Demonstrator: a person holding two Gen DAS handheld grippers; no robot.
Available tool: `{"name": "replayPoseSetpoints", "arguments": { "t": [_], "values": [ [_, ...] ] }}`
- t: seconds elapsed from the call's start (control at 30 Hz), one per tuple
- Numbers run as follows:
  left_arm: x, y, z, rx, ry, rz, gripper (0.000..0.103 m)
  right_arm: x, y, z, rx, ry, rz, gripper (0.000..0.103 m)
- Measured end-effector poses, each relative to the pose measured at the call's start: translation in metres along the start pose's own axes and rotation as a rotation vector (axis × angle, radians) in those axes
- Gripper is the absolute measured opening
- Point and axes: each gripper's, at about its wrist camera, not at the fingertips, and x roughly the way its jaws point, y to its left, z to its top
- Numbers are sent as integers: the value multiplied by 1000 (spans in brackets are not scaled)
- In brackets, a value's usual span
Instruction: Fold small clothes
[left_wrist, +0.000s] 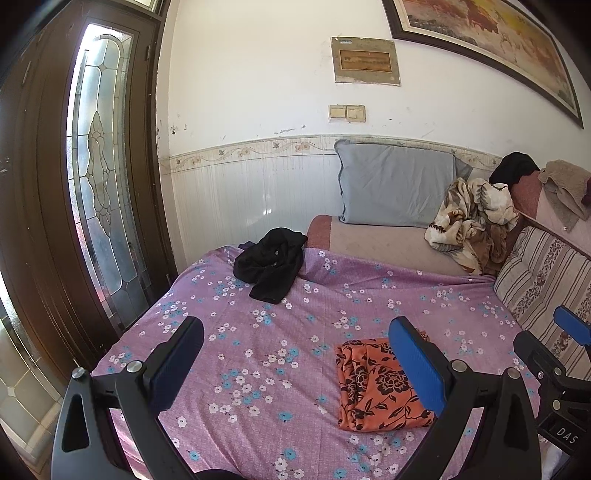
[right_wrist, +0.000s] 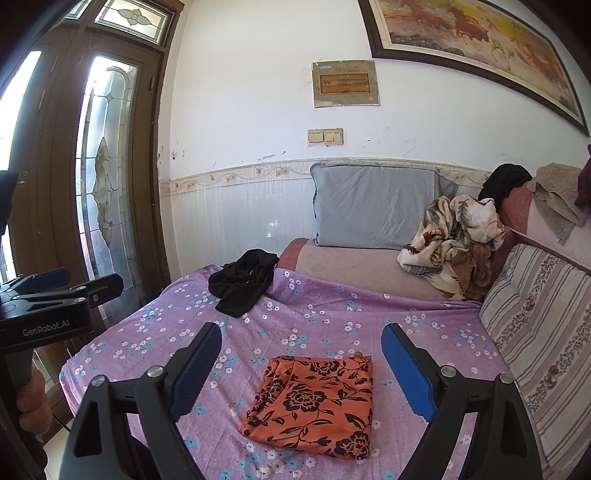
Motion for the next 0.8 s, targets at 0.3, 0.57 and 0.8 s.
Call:
{"name": "replayPoseSetpoints", "arguments": {
  "t": [0.3,0.57,0.8],
  "values": [
    [4,4,0,-16,-2,-1,100,2,2,4,7,-27,-17,91],
    [15,5,-2,-24,15,-3,100,16,4,-1,1,3,-11,91],
    [37,3,-5,-33,39,-25,100,40,-6,-8,24,39,-5,91]
  ]
}}
